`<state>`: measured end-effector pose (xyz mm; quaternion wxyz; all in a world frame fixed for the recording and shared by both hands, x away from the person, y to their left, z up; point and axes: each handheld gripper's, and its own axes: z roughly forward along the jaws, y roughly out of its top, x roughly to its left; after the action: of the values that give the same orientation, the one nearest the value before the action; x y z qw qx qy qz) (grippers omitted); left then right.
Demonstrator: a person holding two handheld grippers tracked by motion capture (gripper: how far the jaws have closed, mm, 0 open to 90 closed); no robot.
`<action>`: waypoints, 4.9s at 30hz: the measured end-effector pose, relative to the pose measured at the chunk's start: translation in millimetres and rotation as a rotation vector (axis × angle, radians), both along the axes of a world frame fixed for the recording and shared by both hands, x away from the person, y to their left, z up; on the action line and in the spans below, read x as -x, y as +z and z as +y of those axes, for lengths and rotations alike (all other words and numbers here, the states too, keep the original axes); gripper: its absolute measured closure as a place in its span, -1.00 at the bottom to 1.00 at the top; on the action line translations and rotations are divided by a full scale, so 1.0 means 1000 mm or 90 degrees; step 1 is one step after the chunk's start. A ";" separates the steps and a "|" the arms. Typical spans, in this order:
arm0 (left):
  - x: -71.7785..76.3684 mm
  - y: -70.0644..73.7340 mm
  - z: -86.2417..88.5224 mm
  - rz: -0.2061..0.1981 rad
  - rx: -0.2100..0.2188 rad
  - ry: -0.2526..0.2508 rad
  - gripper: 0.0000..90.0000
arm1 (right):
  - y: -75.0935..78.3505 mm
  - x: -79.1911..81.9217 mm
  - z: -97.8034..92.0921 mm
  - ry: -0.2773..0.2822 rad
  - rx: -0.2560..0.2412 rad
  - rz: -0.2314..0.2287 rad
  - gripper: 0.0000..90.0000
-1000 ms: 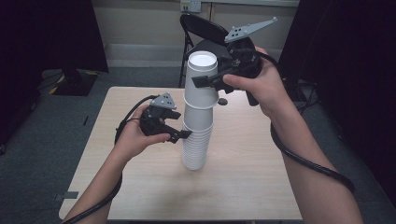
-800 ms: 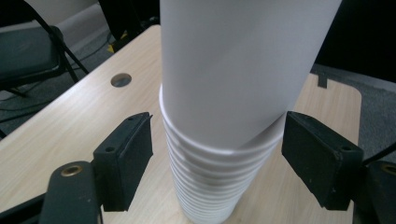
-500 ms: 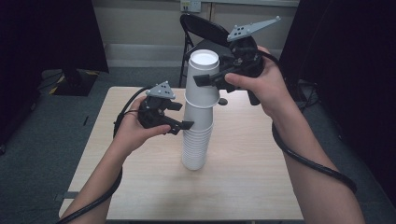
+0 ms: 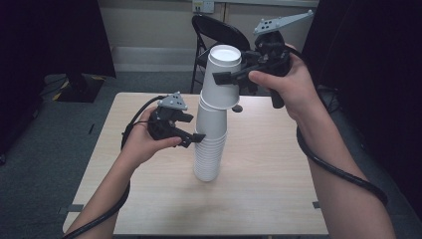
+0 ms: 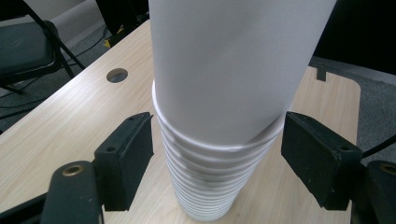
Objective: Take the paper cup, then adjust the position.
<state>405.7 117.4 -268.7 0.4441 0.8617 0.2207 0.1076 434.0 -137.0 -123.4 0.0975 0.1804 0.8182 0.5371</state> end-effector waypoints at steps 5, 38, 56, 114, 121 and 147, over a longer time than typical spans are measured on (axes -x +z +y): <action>0.000 -0.002 0.000 -0.002 -0.004 -0.002 -0.44 | 0.000 0.000 -0.009 -0.006 -0.012 -0.002 -0.53; 0.017 -0.043 0.011 0.023 -0.040 0.002 -0.44 | -0.036 0.003 -0.097 -0.103 -0.017 -0.004 -0.53; 0.037 -0.068 0.003 0.042 -0.073 -0.020 -0.45 | -0.074 0.006 -0.107 -0.115 0.005 -0.008 -0.53; 0.051 -0.096 -0.107 0.037 -0.063 -0.118 -0.45 | -0.156 0.028 -0.117 -0.110 0.026 0.013 -0.53; 0.054 -0.096 -0.122 0.042 -0.065 -0.124 -0.46 | -0.159 0.030 -0.118 -0.109 0.024 0.013 -0.53; 0.047 -0.089 -0.156 0.033 0.027 -0.105 -0.49 | -0.167 0.042 -0.124 -0.100 0.003 0.030 -0.54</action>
<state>358.7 -39.0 -357.2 0.4634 0.8700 0.1628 0.0436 392.3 -261.4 -290.2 0.1206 0.2566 0.8050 0.5211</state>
